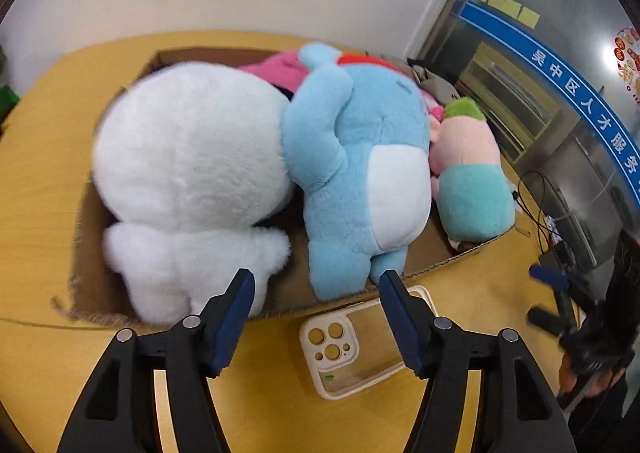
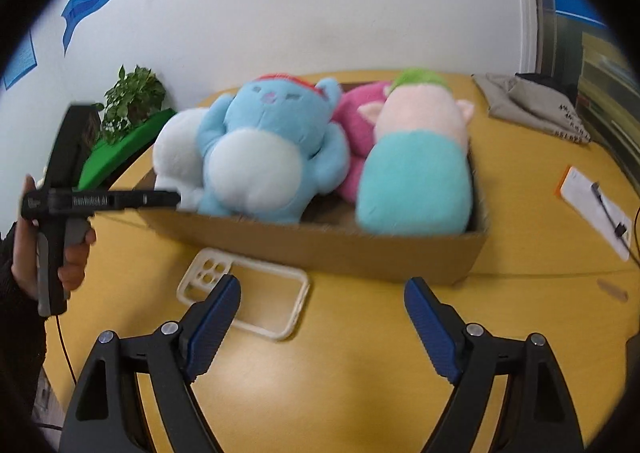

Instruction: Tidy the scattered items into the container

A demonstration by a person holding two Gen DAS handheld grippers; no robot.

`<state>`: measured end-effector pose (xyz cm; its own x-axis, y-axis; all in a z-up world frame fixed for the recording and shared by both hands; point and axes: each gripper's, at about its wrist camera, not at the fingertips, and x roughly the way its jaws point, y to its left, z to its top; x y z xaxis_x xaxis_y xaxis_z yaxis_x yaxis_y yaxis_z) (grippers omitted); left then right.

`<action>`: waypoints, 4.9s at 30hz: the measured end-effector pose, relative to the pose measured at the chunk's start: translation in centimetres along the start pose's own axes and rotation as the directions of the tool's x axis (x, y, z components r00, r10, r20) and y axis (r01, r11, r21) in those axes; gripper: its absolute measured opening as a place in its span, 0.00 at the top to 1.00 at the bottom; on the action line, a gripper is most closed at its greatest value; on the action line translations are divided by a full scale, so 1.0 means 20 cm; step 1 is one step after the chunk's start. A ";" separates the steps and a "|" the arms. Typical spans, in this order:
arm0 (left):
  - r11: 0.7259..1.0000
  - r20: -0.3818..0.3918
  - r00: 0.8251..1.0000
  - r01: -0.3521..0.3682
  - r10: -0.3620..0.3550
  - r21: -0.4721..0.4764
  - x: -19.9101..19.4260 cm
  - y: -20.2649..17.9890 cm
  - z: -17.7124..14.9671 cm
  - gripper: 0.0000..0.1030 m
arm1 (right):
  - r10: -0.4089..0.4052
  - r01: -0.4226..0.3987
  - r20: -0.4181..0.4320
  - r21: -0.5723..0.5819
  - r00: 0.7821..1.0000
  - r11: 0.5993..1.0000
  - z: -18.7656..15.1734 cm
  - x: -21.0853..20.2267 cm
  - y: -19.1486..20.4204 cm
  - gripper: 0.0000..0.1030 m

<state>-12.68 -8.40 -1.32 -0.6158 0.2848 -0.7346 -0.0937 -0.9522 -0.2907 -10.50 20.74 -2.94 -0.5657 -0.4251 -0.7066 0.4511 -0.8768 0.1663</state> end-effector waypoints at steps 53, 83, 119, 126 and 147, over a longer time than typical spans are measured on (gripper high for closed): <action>0.999 0.136 0.990 0.013 -0.018 0.040 0.08 -0.08 0.70 0.91 | -0.168 0.183 0.219 -0.050 0.961 0.982 0.92 0.32 0.11 0.93; 0.998 -0.054 0.998 -0.021 0.018 -0.063 0.65 0.13 0.78 0.89 | -0.220 0.220 0.017 -0.030 0.975 0.975 1.01 0.79 -0.03 0.91; 0.984 0.345 0.926 -0.175 0.152 0.036 -0.66 -0.50 -0.29 0.00 | -0.253 0.260 0.240 0.003 0.937 0.966 0.15 -0.48 0.42 0.23; 0.979 0.331 0.927 -0.201 0.177 0.039 -0.64 -0.51 -0.38 0.00 | -0.250 0.257 0.221 -0.002 0.942 0.966 0.02 -0.45 0.43 0.23; 0.976 0.277 0.942 -0.211 0.190 0.049 -0.50 -0.53 -0.46 0.00 | -0.256 0.255 0.183 0.030 0.949 0.966 -0.11 -0.36 0.38 0.23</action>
<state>1.73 -0.20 3.41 -0.8145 0.0568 -0.5774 0.0006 -0.9951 -0.0987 -1.53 17.63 1.85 -0.7789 -0.2200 -0.5873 0.2708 -0.9626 0.0014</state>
